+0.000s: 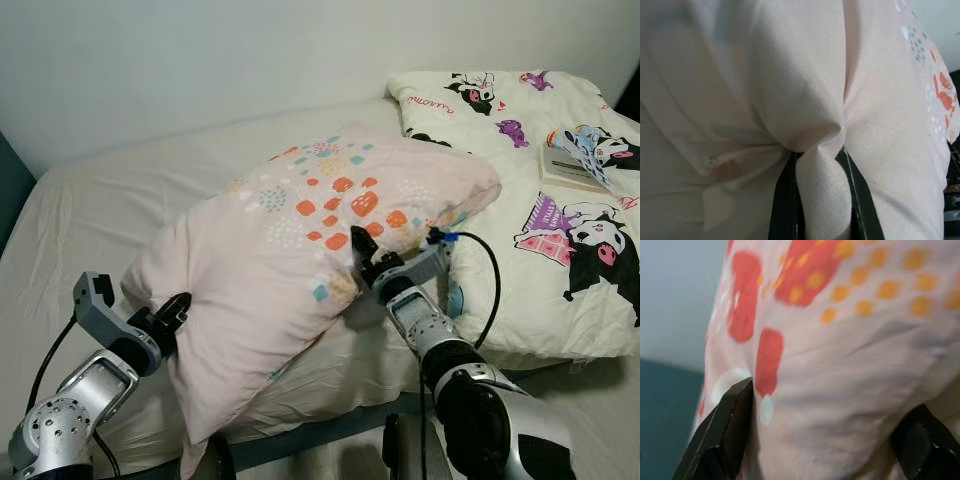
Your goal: Clean up the room
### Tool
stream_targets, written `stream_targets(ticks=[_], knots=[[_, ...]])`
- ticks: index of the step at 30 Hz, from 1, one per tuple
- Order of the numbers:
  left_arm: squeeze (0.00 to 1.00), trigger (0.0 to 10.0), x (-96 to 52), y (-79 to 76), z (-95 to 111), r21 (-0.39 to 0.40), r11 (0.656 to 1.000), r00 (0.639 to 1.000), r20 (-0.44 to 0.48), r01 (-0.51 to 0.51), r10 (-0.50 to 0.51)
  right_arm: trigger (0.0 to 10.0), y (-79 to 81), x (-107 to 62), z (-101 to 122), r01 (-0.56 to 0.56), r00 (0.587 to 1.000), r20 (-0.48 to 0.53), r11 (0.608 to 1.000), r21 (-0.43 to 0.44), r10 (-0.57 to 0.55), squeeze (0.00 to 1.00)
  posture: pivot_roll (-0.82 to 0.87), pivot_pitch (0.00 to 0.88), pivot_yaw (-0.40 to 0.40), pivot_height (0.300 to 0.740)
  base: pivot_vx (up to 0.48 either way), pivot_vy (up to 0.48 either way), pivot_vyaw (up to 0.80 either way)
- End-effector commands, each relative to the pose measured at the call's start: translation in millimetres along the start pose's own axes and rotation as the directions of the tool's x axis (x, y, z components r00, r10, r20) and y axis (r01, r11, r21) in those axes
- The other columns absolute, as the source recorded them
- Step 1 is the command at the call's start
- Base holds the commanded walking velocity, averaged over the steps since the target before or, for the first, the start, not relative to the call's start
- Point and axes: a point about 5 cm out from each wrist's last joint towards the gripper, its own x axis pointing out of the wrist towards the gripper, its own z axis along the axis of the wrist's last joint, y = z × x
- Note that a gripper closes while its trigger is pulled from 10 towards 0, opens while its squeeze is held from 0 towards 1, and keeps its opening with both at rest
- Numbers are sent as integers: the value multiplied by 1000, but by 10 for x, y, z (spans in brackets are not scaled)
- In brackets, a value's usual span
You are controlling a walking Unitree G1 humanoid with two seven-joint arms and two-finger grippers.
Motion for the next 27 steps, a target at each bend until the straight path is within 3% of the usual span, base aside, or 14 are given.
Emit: stream_targets(ticks=[1,7,8,12,13,27], knots=[[0,0,-20,1,-40,1,1000,1000,-12,10,-10,10000,69,18,-195,-35,994,-100,999,-29,32,0,102,145,42,542,0,0,0],[0,0,-9,-8,-60,3,1000,1000,-16,17,-17,10000,86,13,-272,-54,992,-119,998,-25,51,0,97,142,39,542,0,0,0],[0,0,-1,-15,-68,4,1000,1000,-18,22,-22,6431,80,11,-265,-51,993,-106,998,-26,48,0,91,136,37,542,0,0,0],[0,0,5,-20,-75,5,1000,1000,-20,24,-24,6431,74,9,-257,-48,994,-97,998,-29,45,0,91,135,37,542,0,0,0],[0,0,13,-25,-82,6,1000,999,-21,27,-26,0,67,5,-249,-49,995,-92,998,-36,45,0,87,129,35,542,0,0,0],[0,0,76,-53,-218,34,999,997,-60,41,-39,0,-82,-69,-221,-5,996,-84,976,-218,-13,0,63,101,31,542,0,0,0]])
